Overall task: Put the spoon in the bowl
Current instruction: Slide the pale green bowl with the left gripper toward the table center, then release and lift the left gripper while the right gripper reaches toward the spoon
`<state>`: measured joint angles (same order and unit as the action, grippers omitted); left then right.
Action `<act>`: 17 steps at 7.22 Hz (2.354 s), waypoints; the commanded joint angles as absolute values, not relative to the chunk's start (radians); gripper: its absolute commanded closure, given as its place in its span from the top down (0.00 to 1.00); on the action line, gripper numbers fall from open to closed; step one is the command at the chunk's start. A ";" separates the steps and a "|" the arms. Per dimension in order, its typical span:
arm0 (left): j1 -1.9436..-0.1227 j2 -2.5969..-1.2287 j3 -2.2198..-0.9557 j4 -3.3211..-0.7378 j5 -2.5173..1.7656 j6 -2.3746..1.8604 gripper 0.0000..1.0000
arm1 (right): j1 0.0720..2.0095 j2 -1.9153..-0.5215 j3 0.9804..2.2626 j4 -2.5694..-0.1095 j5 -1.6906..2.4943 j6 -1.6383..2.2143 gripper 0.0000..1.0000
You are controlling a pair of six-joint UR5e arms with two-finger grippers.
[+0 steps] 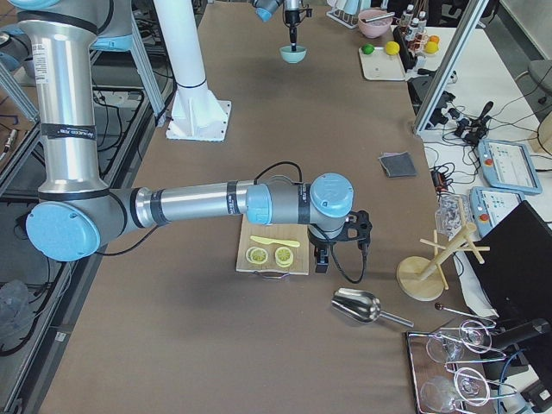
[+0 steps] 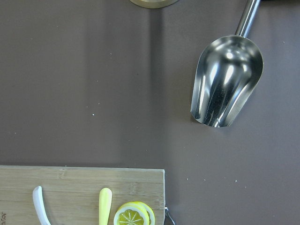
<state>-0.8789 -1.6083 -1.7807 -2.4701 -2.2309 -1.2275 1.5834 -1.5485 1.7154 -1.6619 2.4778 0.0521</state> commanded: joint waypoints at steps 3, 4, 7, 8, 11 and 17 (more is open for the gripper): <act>-0.609 -2.086 -1.787 -1.893 -1.853 -1.392 0.00 | 1.582 -1.552 1.724 -1.661 2.479 0.048 1.00; -0.563 -2.142 -1.735 -1.881 -1.806 -1.438 0.00 | 1.577 -1.552 1.724 -1.661 2.479 0.052 1.00; -0.463 -2.236 -1.626 -1.881 -1.701 -1.508 0.00 | 1.562 -1.552 1.726 -1.661 2.477 0.057 1.00; -0.465 -2.232 -1.626 -1.881 -1.701 -1.508 0.00 | 1.562 -1.552 1.726 -1.661 2.477 0.057 1.00; -0.465 -2.221 -1.625 -1.881 -1.695 -1.500 0.70 | 1.562 -1.549 1.726 -1.661 2.477 0.055 1.00; -0.708 -2.055 -1.880 -1.833 -1.889 -1.274 0.97 | 1.348 -1.560 1.917 -1.660 2.472 0.149 1.00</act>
